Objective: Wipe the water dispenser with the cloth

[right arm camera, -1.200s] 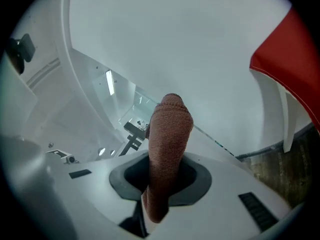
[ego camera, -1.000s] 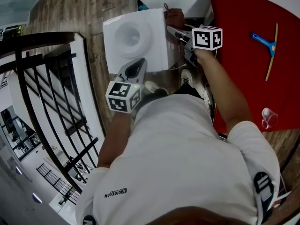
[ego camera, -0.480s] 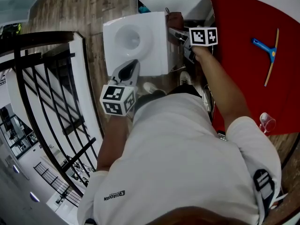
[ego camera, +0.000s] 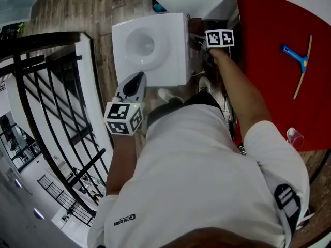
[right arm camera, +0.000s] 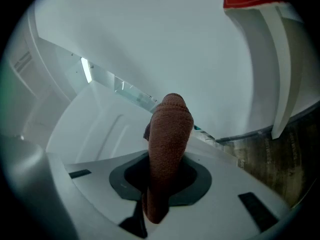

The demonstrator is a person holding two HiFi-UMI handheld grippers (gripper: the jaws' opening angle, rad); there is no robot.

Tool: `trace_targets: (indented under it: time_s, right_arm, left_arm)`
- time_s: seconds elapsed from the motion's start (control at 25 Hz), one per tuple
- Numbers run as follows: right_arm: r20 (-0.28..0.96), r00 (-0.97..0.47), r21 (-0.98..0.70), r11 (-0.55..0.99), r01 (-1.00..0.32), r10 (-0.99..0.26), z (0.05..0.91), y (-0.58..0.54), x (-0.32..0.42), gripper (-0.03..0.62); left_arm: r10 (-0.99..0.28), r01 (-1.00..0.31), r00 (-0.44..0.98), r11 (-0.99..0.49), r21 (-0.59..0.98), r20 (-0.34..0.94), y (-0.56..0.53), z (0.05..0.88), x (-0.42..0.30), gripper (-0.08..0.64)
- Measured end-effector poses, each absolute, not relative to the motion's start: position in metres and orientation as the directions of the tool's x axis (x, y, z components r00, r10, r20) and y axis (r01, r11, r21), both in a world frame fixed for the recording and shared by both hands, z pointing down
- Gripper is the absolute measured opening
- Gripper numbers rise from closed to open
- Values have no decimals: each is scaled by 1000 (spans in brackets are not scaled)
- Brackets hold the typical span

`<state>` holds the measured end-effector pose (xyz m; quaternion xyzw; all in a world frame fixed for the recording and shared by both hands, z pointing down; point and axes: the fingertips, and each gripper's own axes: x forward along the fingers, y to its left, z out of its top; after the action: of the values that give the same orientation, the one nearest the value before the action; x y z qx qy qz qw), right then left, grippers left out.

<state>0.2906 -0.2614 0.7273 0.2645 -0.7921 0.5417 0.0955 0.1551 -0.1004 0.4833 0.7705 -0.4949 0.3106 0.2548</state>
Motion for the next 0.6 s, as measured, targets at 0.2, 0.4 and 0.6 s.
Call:
trace_targets:
  time_s: [0.2, 0.4, 0.6]
  right_arm:
    - [485, -823, -809, 205, -551, -297, 772, -262, 289, 71]
    - [556, -789, -786, 143, -602, -262, 808, -263, 291, 71]
    - [619, -748, -750, 102, -654, -241, 834, -258, 297, 71]
  left_arm:
    - [-605, -933, 296, -350, 87, 739, -94, 483, 144, 2]
    - [-599, -940, 273, -331, 78, 753, -87, 480, 134, 2]
    - [-602, -946, 261, -315, 76, 755, -80, 480, 126, 2]
